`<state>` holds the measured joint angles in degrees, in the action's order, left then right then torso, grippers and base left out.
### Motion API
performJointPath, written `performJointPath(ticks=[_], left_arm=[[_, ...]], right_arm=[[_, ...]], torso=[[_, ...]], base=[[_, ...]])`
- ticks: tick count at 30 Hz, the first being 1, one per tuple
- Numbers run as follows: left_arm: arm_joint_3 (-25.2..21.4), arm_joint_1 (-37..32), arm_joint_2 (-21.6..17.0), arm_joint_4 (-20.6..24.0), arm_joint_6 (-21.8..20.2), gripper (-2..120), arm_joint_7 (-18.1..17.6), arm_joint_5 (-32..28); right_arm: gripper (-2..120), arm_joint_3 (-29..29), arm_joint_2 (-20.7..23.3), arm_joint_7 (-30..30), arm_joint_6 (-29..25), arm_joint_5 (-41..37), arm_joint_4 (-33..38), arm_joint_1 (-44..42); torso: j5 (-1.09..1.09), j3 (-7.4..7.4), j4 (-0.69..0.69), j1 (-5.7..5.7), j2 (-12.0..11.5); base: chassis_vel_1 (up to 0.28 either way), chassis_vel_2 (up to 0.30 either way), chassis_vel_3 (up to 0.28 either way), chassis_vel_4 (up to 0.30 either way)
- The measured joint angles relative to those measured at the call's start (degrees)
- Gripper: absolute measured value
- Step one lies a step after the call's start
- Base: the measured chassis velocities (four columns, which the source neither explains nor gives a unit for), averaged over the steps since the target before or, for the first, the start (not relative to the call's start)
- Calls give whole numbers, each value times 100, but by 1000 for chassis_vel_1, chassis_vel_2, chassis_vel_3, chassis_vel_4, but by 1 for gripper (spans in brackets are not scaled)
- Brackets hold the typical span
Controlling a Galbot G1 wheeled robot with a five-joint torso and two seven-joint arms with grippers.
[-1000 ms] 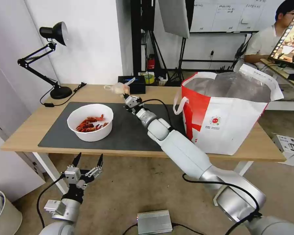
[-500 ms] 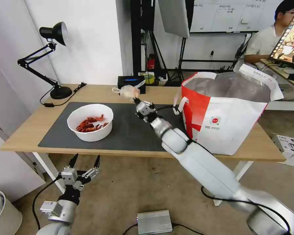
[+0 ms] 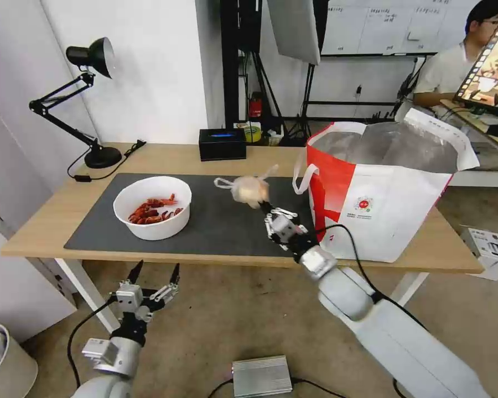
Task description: Pick up the trash from the table and place it into the takeout bag.
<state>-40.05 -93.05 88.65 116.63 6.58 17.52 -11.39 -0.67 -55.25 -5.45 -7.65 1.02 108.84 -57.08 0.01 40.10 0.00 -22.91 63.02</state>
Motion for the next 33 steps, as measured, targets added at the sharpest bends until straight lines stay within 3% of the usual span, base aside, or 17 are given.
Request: performJointPath(ticks=[8,13,24,30,33], left_arm=[[49,25,17,-23,-7,100,-6,37],[31,3,21,-24,-7,100,-9,37],[76,-11,50,-38,-7,100,-14,35],[106,-9,45,-40,-8,100,-16,63],[108,-12,32,-40,-7,100,-19,78]], right_arm=[[0,735,-180,42,-301,180,592,-1360],[0,1310,-290,125,-476,91,1034,-1647],[0,2368,-261,-45,-687,-509,1772,-1688],[0,3040,-140,-242,-640,-939,1768,-1400],[0,3338,128,-318,-476,-1348,1650,-1065]], torso=[[0,0,-1,0,0],[-1,1,1,0,0],[-1,1,1,0,0],[-1,1,0,0,0],[0,1,0,-1,0]], base=[[0,0,0,0],[0,0,0,0],[0,0,0,0],[0,0,0,0],[0,0,0,0]])
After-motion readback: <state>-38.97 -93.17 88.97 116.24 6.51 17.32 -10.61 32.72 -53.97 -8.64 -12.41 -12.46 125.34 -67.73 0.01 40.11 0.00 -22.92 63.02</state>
